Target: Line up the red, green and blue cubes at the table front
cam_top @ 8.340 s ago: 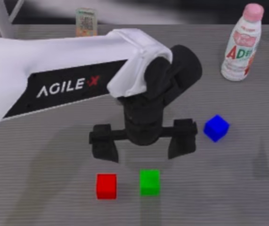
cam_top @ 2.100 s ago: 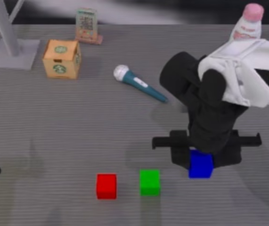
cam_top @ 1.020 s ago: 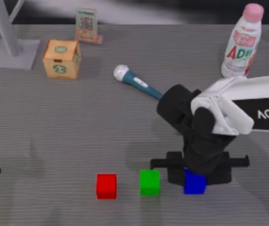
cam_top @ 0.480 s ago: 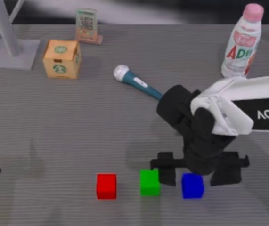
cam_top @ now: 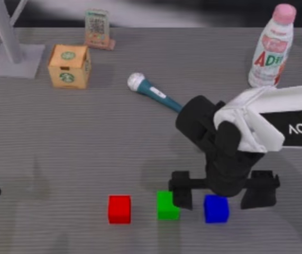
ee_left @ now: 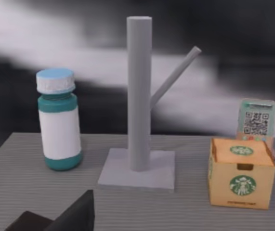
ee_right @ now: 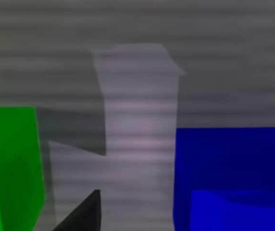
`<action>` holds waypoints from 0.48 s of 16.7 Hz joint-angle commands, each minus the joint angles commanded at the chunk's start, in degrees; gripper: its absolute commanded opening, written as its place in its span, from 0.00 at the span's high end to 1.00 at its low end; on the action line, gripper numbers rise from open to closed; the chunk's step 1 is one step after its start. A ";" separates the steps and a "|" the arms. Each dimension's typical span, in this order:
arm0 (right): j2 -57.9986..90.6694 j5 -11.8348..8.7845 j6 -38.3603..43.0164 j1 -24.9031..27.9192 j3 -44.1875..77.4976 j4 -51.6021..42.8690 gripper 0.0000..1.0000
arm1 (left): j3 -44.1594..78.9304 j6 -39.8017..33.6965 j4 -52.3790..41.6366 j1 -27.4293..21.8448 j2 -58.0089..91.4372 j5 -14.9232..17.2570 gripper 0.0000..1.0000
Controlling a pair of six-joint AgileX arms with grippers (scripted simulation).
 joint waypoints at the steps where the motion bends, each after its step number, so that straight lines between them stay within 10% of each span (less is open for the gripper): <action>1: -0.08 0.00 -0.03 0.05 0.14 -0.19 0.00 | 0.00 0.00 0.00 0.00 0.00 0.00 0.00; 8: -5.16 -0.03 0.03 0.56 7.00 -12.57 0.00 | 0.00 0.00 0.00 0.00 0.00 0.00 0.00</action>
